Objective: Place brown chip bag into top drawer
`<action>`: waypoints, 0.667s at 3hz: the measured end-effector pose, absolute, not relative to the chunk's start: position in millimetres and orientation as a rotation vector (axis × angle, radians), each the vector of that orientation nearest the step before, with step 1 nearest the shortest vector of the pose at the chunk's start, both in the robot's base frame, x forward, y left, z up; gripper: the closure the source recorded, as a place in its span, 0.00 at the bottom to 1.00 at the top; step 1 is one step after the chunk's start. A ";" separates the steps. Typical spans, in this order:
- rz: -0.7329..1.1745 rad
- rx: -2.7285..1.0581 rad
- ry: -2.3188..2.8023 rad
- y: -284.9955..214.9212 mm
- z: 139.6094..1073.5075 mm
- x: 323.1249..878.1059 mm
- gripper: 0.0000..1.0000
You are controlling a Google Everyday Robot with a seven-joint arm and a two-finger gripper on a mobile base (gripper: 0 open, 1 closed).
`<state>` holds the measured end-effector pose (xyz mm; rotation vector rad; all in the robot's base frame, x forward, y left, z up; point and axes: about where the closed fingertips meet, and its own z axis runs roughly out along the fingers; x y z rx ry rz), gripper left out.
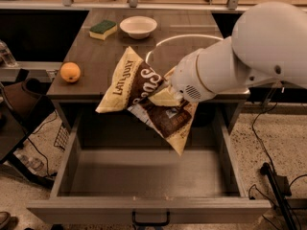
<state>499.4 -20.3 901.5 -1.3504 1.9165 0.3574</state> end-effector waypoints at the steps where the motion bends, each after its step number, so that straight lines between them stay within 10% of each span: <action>1: 0.384 -1.321 1.927 -19.8 886.7 495.7 1.00; 2: 0.457 -1.284 1.932 -19.4 844.6 484.0 1.00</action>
Offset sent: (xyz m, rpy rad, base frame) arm -0.0322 -0.0029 -0.1196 0.1531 0.0894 -0.0053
